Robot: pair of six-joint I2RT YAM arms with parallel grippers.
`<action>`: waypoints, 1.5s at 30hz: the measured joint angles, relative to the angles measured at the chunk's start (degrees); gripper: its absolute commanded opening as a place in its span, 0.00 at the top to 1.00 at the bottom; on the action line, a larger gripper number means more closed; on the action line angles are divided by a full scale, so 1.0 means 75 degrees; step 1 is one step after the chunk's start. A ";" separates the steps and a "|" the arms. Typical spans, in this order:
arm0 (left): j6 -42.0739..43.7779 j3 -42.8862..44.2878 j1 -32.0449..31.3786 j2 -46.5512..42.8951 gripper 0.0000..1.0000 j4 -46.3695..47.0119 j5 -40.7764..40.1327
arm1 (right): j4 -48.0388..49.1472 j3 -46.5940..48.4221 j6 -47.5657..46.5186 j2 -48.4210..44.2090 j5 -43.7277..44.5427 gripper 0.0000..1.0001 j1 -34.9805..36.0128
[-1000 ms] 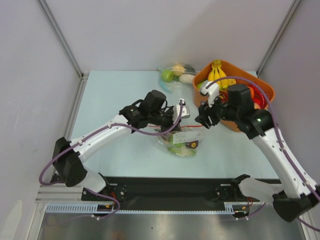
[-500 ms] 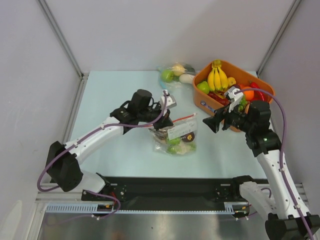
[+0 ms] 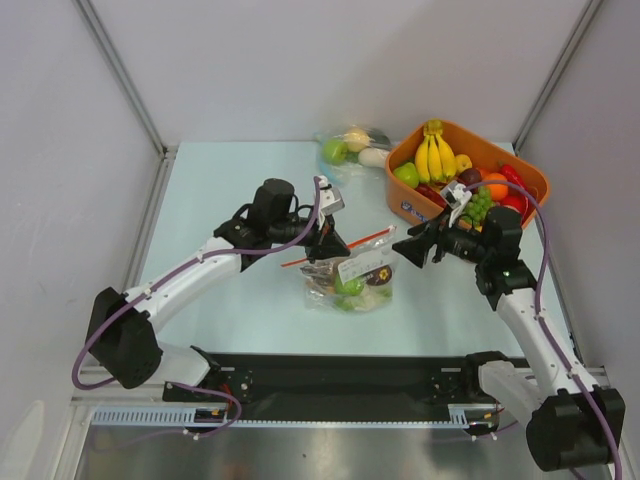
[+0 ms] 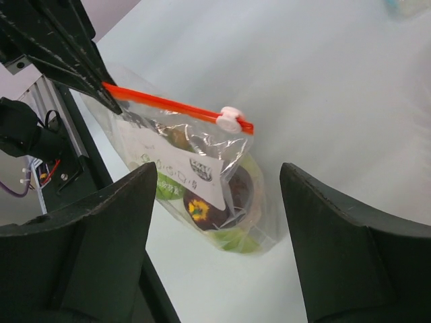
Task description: Open the zip-top bag and remove the fake food
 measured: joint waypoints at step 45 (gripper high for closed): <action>-0.0318 0.1754 -0.0251 0.0720 0.32 0.0501 -0.0338 | 0.1542 -0.0399 0.0309 0.1361 -0.1084 1.00 0.0527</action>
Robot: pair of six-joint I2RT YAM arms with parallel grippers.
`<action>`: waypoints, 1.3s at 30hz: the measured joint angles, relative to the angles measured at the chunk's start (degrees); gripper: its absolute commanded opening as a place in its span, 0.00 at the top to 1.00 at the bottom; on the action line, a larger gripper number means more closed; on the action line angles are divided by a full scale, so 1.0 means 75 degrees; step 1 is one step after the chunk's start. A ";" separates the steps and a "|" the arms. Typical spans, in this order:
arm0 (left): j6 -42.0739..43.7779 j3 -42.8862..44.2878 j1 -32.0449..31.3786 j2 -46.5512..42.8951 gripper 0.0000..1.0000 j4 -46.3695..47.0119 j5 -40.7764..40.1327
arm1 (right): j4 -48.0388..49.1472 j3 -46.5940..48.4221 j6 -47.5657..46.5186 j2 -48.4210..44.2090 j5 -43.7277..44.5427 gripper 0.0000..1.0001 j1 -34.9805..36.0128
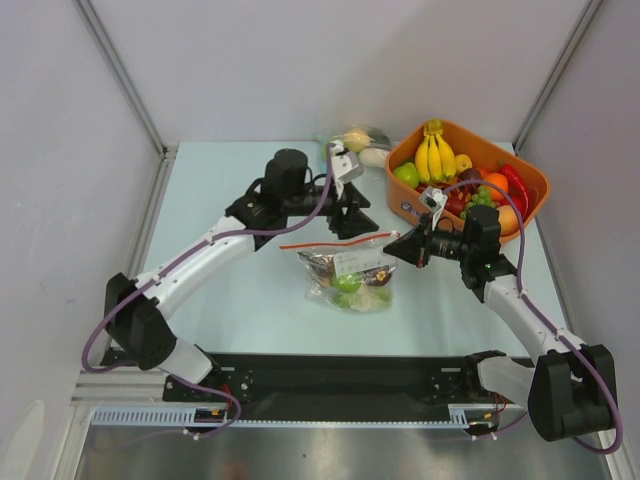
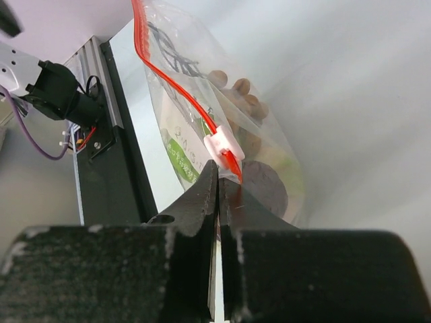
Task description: Open the zip-top bag and remove the fake food
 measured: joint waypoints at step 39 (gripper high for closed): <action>0.1256 0.1582 -0.1128 0.1813 0.83 -0.1300 -0.0361 | -0.0093 0.0000 0.0000 -0.0172 -0.0096 1.00 0.0003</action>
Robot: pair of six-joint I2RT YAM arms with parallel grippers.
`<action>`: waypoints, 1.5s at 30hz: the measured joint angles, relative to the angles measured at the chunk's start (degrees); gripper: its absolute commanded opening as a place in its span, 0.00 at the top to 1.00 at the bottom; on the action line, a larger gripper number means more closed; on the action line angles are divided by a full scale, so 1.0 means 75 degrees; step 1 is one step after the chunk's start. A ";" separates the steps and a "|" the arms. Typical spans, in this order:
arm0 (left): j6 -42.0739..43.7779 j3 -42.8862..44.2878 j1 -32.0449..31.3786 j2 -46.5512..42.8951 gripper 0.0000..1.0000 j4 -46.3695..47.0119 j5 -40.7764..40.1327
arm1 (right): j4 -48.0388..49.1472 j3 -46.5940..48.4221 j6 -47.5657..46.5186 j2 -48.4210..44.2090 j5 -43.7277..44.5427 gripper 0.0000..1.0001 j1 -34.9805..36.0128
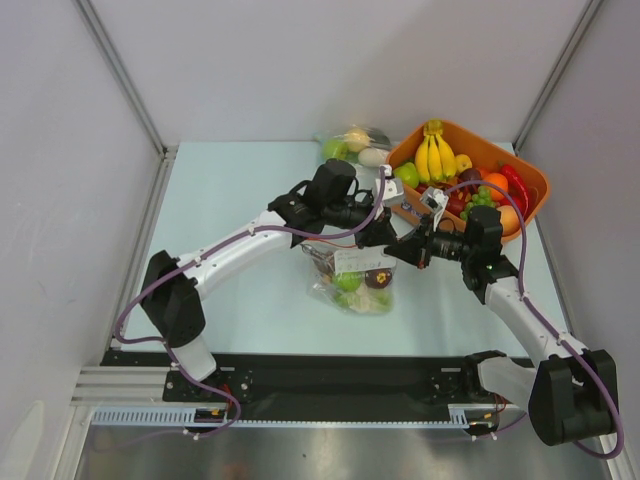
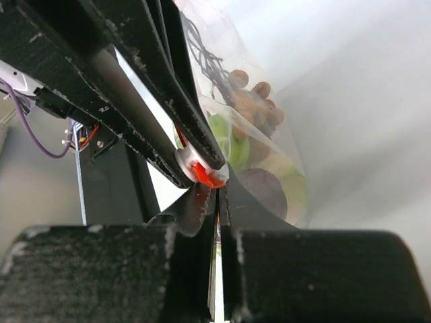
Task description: Open the zip-top bag and remove the fake food
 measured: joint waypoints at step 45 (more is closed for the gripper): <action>0.0490 -0.0525 0.0831 -0.0452 0.95 -0.0548 0.0382 | -0.0286 -0.0125 -0.0079 -0.0772 0.1072 1.00 -0.0533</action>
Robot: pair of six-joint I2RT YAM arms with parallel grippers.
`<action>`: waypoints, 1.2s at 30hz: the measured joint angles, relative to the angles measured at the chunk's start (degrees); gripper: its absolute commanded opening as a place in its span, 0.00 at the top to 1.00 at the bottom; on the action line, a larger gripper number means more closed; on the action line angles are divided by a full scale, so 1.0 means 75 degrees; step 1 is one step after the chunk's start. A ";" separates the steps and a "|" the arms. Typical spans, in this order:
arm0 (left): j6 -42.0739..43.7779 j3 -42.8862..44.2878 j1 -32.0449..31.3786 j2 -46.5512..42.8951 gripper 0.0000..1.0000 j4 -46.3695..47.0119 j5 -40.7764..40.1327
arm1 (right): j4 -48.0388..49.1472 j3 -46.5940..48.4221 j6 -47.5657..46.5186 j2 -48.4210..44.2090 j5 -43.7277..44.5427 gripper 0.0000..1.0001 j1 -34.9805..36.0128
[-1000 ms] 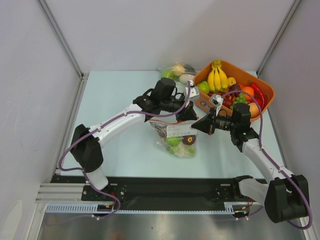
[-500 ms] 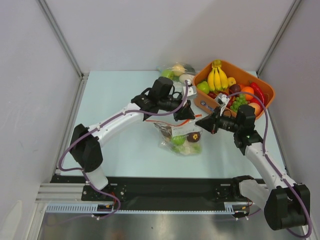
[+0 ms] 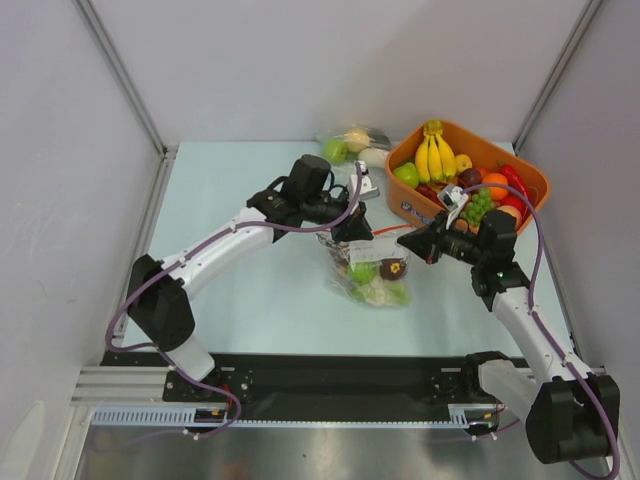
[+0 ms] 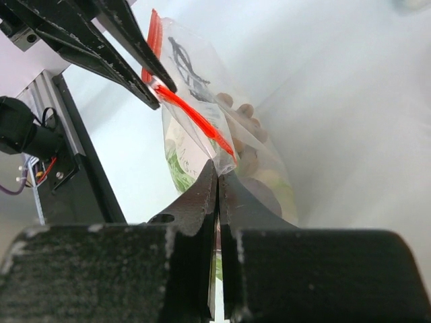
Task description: Open the zip-top bag and remove the fake food
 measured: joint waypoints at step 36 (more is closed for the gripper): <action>-0.0545 -0.3171 0.0624 -0.3719 1.00 -0.0353 -0.1824 | -0.1122 0.2608 -0.0580 0.2299 0.2075 1.00 0.0892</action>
